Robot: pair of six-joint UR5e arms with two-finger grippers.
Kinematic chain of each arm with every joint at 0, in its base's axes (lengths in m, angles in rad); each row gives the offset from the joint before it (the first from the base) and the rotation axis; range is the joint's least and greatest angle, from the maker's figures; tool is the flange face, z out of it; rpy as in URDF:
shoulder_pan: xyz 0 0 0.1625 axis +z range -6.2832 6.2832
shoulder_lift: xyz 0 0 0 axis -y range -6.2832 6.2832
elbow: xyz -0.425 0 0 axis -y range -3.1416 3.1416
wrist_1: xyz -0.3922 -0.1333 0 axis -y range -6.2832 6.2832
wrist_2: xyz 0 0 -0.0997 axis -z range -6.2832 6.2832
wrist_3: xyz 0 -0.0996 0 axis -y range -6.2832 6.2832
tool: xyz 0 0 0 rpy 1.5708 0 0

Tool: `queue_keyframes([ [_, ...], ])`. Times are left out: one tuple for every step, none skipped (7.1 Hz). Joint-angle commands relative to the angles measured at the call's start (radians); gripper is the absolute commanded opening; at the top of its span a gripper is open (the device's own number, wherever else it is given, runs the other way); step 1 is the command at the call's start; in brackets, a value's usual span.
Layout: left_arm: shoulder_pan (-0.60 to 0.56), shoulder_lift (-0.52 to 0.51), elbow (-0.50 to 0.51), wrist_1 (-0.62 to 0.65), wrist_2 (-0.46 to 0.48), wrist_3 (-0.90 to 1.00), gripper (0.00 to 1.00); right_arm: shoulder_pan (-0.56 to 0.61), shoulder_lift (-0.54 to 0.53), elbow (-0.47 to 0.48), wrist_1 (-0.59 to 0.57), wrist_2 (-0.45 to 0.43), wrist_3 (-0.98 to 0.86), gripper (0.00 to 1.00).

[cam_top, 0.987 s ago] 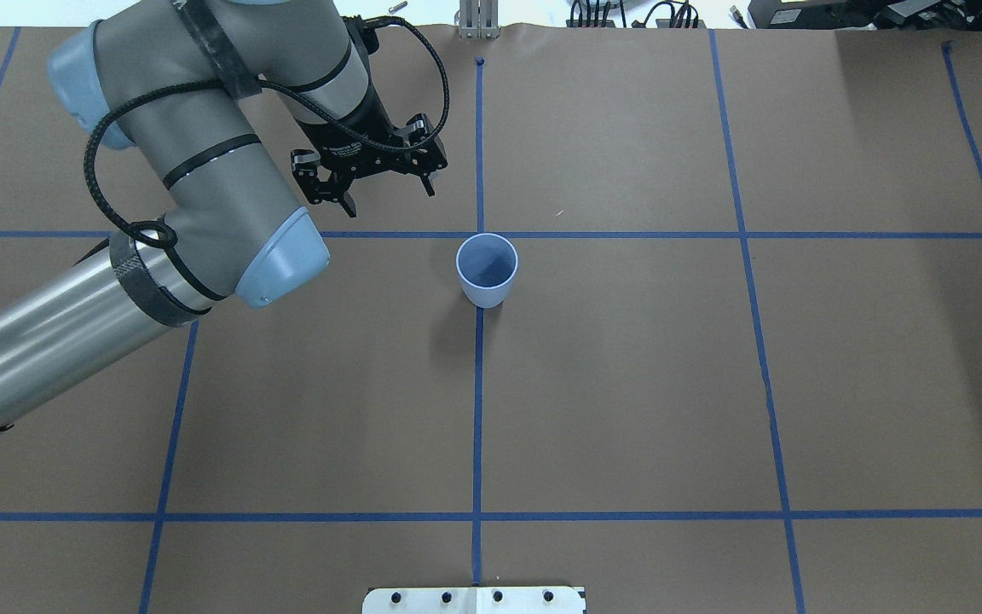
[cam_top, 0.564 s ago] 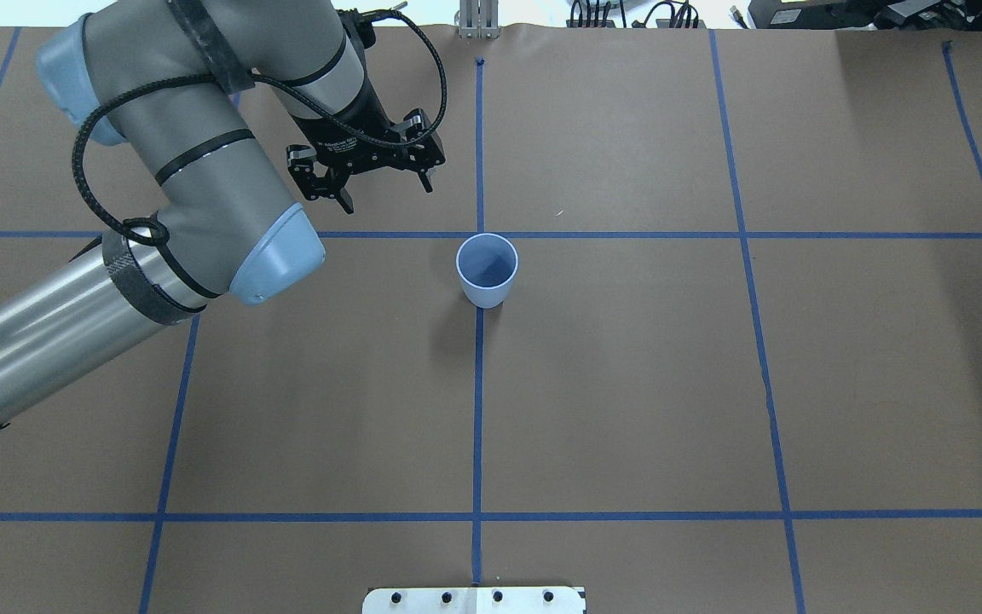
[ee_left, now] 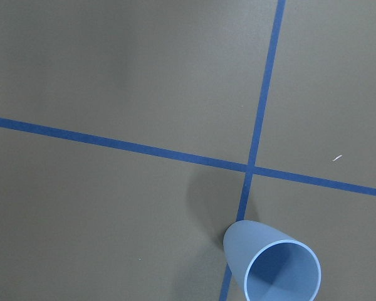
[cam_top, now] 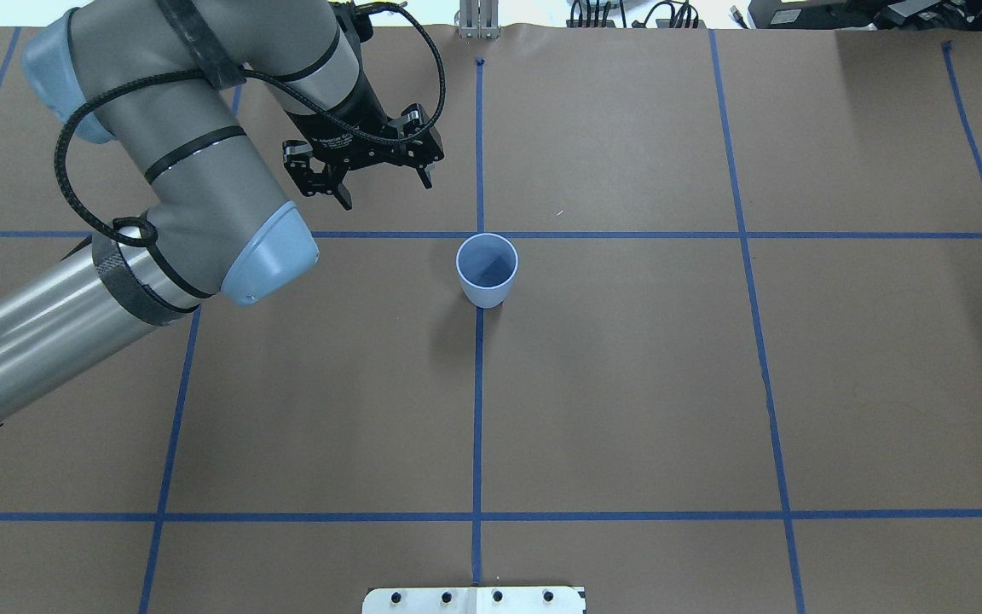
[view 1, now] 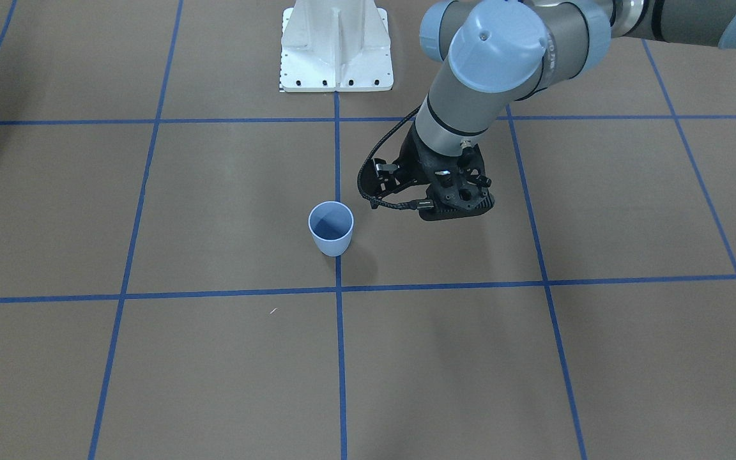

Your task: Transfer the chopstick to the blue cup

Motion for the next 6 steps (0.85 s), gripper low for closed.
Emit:
queue_keyframes([
  [-0.003,0.002,-0.004,0.001,0.000,0.006,0.98,0.000,-0.002,-0.043,0.010,0.028,0.034,1.00],
  [-0.003,0.002,-0.004,0.001,0.002,0.008,0.98,0.000,-0.001,-0.042,0.010,0.030,0.036,0.89],
  [-0.003,0.003,-0.004,0.001,0.002,0.008,0.98,0.000,0.002,-0.039,0.010,0.031,0.037,0.51],
  [-0.003,0.009,-0.004,0.001,0.003,0.008,0.98,0.000,0.002,-0.036,0.010,0.030,0.037,0.21],
  [-0.004,0.010,-0.004,0.001,0.003,0.008,0.98,0.003,0.002,-0.031,0.010,0.031,0.036,0.00],
  [-0.003,0.014,-0.004,-0.001,0.005,0.008,0.98,0.006,0.002,-0.031,0.010,0.030,0.034,0.00],
])
